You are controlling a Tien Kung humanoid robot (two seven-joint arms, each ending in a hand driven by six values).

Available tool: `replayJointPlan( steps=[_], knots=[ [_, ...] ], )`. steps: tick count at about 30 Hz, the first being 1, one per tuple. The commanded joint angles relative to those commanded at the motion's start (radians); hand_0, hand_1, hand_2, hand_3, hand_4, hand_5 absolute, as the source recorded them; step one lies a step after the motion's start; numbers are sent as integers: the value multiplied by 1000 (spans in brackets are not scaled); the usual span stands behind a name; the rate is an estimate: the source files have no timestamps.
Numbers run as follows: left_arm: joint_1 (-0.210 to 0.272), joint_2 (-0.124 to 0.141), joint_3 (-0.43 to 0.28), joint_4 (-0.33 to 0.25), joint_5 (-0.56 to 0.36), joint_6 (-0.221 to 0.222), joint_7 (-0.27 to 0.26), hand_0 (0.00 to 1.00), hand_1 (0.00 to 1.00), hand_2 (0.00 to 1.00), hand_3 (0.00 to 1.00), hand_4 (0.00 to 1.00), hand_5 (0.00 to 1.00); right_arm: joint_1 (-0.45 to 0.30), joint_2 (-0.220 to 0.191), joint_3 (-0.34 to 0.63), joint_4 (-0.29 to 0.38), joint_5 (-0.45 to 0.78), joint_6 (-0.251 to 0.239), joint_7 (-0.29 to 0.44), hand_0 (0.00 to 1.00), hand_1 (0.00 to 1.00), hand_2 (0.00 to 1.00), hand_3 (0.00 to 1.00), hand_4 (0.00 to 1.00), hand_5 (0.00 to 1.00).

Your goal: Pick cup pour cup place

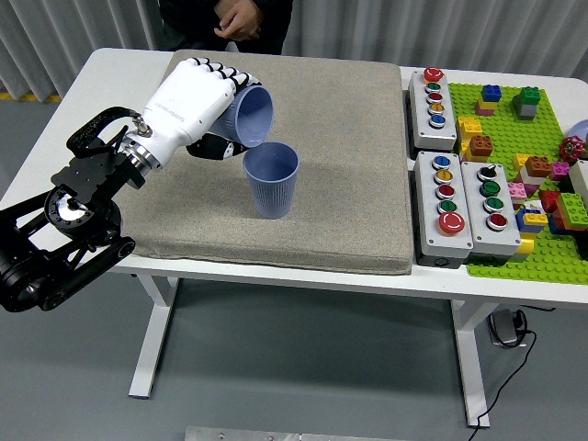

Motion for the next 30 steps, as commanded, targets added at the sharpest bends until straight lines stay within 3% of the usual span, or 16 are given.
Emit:
replayJointPlan(
  steps=[30],
  knots=[
    [-47, 31, 71, -19, 0, 4, 12, 519, 492, 490, 509, 796, 100, 7, -1, -9, -1, 16, -5, 0, 697, 637, 594, 594, 2, 246]
  ],
)
